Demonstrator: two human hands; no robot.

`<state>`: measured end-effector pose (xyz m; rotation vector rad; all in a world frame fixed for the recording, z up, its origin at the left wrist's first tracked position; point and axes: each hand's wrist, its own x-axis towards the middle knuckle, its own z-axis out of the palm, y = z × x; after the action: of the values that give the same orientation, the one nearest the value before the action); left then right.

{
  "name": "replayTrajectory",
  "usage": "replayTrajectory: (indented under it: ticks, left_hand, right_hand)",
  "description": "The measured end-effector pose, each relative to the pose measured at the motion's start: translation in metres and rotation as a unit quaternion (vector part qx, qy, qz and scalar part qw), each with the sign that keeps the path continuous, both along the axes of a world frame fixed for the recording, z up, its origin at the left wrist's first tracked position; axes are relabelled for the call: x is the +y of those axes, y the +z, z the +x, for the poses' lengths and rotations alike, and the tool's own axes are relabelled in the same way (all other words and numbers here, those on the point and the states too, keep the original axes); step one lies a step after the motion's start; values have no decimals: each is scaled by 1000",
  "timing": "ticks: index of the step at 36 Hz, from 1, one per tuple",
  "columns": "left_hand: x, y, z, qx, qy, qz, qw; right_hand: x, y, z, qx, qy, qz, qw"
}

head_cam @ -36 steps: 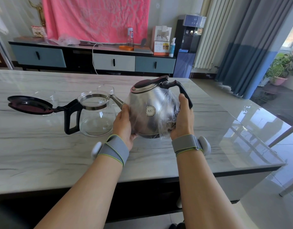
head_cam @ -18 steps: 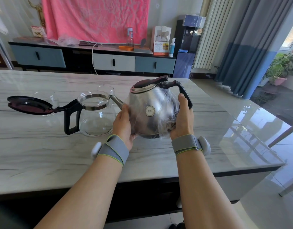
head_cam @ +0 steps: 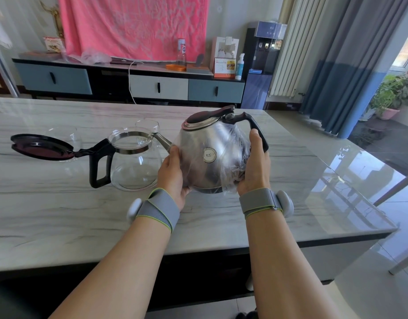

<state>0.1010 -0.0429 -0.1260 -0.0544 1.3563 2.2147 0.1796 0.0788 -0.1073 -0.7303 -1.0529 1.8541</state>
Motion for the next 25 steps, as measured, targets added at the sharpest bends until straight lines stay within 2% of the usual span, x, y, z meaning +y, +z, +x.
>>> replayTrajectory:
  ticks: [25]
  left_hand:
    - [1, -2, -2, -2, 0, -2, 1000]
  right_hand:
    - [-1, 1, 0, 0, 7, 1, 1000]
